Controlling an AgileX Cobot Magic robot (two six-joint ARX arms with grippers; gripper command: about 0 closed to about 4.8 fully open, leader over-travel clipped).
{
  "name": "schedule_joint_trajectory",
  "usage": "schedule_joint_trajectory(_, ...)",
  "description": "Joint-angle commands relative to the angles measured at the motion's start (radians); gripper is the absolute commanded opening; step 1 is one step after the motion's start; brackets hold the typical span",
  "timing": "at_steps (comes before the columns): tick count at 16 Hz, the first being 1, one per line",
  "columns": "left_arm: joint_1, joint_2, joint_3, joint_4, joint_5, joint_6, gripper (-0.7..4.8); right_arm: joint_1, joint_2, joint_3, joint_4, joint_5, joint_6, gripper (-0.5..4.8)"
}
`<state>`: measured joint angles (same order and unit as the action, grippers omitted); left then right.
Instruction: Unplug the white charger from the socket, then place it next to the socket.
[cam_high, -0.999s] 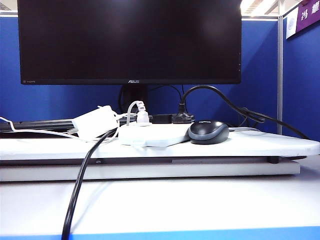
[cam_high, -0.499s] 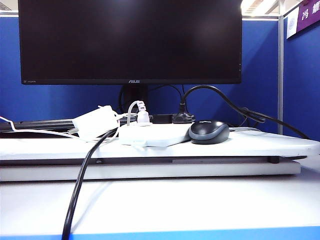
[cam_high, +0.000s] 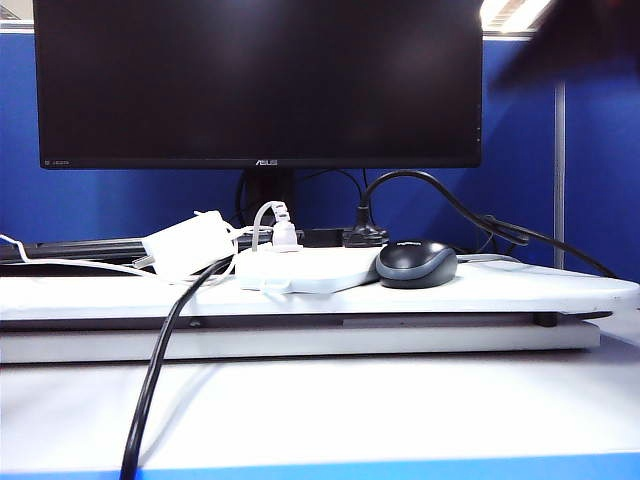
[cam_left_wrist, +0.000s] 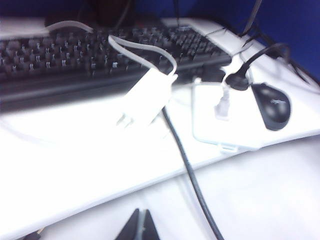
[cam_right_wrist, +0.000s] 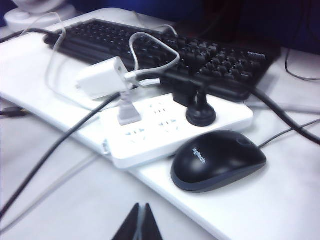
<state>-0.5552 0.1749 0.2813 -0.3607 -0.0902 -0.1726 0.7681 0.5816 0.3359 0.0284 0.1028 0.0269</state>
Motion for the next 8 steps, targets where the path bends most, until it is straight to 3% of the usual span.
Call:
schedule_joint_trajectory(1,0.0,-0.001,-0.069,0.128,-0.029,0.009,-0.05,-0.002,0.007,-0.114,0.144,0.011,0.031,-0.06)
schedule_joint_trajectory(4,0.0,-0.001,-0.181,0.249,-0.018,0.012,-0.05,-0.002,0.005,-0.214,0.192,0.013,0.033,-0.06)
schedule_joint_trajectory(8,0.0,-0.001,-0.255,0.258,-0.019,0.069,-0.05,-0.003,0.006,-0.286,0.185,0.019,0.033,-0.05)
